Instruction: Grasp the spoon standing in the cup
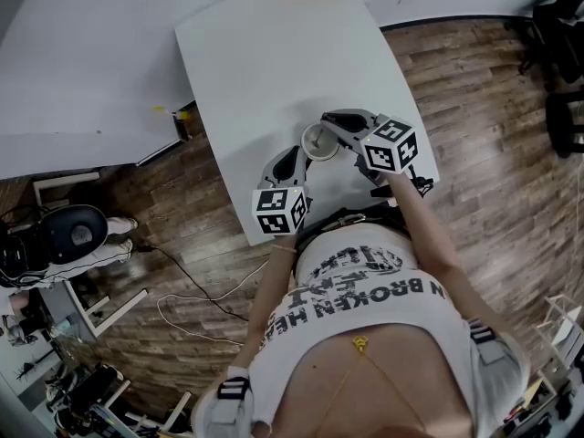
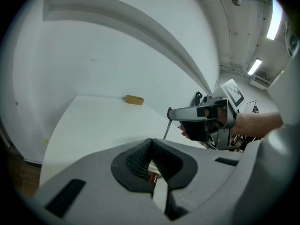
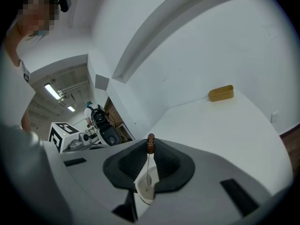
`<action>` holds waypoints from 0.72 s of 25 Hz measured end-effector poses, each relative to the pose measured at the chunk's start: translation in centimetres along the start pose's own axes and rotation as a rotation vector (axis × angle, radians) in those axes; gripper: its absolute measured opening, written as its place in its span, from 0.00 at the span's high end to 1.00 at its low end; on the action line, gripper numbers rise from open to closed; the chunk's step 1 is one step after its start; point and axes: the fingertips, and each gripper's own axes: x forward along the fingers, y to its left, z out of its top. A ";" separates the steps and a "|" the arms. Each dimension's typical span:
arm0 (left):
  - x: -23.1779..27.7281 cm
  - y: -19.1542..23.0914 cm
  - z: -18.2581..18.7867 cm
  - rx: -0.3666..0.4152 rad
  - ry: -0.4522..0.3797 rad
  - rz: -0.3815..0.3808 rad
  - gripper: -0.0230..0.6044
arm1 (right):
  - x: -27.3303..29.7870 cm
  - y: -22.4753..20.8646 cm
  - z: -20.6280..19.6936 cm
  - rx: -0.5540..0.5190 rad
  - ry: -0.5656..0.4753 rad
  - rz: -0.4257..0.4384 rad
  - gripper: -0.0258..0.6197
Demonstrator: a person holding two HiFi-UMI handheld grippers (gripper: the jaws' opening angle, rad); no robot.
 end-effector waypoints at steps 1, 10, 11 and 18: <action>0.0 0.0 0.0 -0.001 0.001 0.000 0.97 | 0.0 0.2 0.2 -0.013 0.003 0.003 0.90; 0.1 -0.2 -0.2 -0.004 0.009 -0.002 0.97 | -1.2 2.6 2.6 -0.130 0.008 0.035 0.90; 0.1 -0.3 -0.2 -0.004 0.009 -0.003 0.97 | -1.3 2.8 3.0 -0.143 0.007 0.040 0.90; 0.0 -0.2 -0.5 -0.007 0.009 -0.009 0.97 | -2.2 5.2 5.4 -0.208 -0.015 0.067 0.90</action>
